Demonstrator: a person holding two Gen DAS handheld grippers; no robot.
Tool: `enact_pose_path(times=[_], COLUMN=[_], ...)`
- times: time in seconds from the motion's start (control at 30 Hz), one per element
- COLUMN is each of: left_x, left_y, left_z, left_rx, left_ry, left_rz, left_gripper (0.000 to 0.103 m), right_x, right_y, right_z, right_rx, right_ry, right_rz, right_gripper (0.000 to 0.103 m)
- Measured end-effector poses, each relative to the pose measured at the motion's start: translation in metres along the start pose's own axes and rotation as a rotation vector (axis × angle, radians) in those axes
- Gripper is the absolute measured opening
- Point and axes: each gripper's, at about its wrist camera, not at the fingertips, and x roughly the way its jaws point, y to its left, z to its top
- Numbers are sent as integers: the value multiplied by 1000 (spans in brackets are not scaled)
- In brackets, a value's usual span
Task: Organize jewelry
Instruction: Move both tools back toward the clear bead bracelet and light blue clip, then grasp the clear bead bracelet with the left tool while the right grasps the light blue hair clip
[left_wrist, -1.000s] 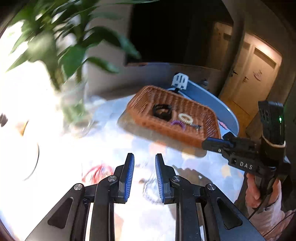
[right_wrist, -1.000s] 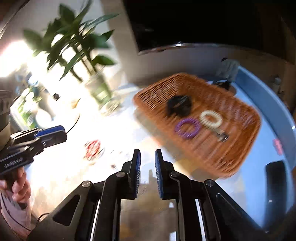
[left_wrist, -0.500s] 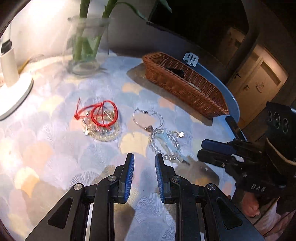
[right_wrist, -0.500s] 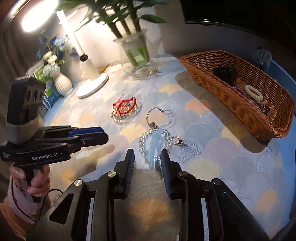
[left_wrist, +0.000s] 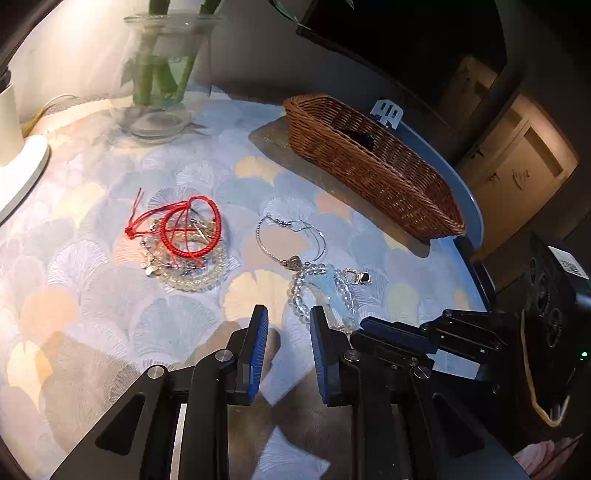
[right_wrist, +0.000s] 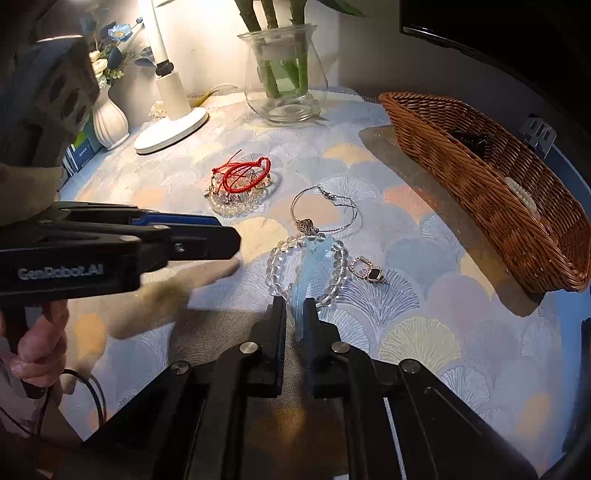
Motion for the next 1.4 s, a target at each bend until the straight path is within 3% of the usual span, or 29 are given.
enact_pose_path(times=[0.2,0.33,0.53,0.77,0.93,1.1,1.17,1.23,1.4], left_x=[17,30,43,43,48,57,59,60,63], left_y=[-17,-29,-40,-40,-48,-57,-60,-62,-70], left_z=[5,7,5,9,12,15,16,16,14], left_rx=[30,75,105,97,119,152,160,166,211], left_ry=[24,40,63,61,72,91,88,86,67], left_rz=[7,61,62,20,12,21,29,22,60], left_gripper=[23,23,24,24,24,25,27,35,36], right_x=[-24,-38,-50,-74,-68,-68,-71,-74,-60], right_y=[-20,-38,-58,-75,-82,-93,-99,-100,-84], right_z=[-6,-20,-35,-50,-59,-71,-70,-68,-54], right_rx=[39,66,90,128,111,143,163,162,108], right_ry=[-49,-61,-71,-156,-96,-48,-58,-67,-28], right_rz=[34,29,63,241,113,120,130,109,80], right_gripper=[8,8,8,8,8,12,21,40,40])
